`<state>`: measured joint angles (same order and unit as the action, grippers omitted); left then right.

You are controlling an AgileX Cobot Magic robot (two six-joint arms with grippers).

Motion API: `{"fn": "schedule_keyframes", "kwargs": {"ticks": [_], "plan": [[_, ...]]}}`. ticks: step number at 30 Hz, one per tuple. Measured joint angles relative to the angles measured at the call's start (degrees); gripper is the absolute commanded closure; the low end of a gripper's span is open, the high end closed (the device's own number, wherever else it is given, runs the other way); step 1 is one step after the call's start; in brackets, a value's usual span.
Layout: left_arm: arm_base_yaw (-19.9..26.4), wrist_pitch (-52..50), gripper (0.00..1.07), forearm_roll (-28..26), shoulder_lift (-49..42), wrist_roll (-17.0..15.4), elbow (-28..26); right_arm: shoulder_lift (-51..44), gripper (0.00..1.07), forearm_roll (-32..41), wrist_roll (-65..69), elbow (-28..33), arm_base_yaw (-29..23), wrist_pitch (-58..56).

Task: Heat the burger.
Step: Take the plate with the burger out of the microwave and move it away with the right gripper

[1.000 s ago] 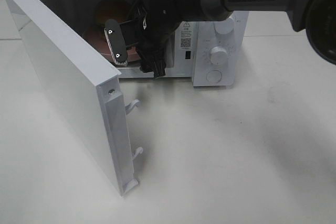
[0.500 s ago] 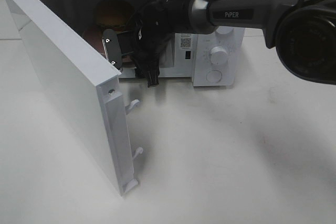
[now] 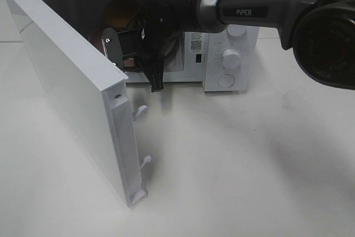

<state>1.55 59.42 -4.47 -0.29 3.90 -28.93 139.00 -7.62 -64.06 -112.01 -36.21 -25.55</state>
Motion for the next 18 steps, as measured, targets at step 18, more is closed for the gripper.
{"fn": "schedule_keyframes", "kwargs": {"ticks": [18], "plan": [[0.0,0.0,0.17,0.0,0.0,0.0,0.0,-3.0,1.07,3.7,-3.9,0.7,0.2,-4.5]]}}
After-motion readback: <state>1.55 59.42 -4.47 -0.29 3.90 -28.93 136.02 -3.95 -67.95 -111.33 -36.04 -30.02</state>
